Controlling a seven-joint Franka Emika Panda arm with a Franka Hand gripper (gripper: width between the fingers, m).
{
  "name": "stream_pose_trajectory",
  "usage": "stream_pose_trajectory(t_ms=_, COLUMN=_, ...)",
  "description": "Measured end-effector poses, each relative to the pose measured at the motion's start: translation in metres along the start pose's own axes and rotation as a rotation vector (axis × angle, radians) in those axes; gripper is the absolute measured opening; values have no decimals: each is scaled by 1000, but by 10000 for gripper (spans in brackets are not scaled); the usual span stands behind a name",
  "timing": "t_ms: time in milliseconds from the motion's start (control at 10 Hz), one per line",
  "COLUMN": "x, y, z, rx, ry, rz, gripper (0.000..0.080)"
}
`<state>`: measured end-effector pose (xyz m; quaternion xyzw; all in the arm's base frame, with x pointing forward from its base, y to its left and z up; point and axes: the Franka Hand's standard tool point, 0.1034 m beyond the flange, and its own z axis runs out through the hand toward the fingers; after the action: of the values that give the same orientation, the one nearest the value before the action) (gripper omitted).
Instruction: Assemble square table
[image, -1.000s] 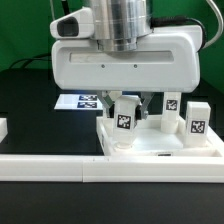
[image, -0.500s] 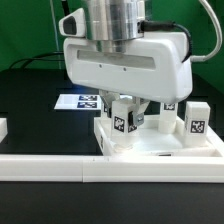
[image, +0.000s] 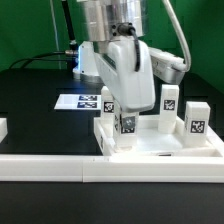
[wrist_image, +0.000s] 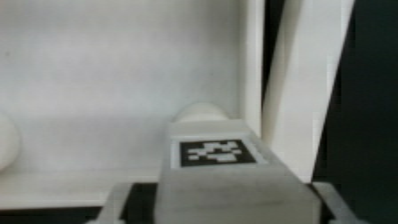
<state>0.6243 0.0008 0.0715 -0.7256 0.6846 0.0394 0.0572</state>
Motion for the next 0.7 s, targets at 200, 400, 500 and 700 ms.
stream_pose_trajectory(t_ms=200, x=-1, y=-1, z=0, rx=5, ry=2, rz=-90, gripper=297)
stream_pose_trajectory(t_ms=400, x=-12, y=0, z=-2, rx=39, ry=26, rz=-339, gripper=600)
stream_pose_trajectory(t_ms=500, x=-16, y=0, z=-5, rx=53, ry=40, rz=-523, gripper=600)
stream_pose_trajectory(t_ms=700, x=-18, y=2, z=-5, rx=59, ry=53, rz=-701, gripper=648)
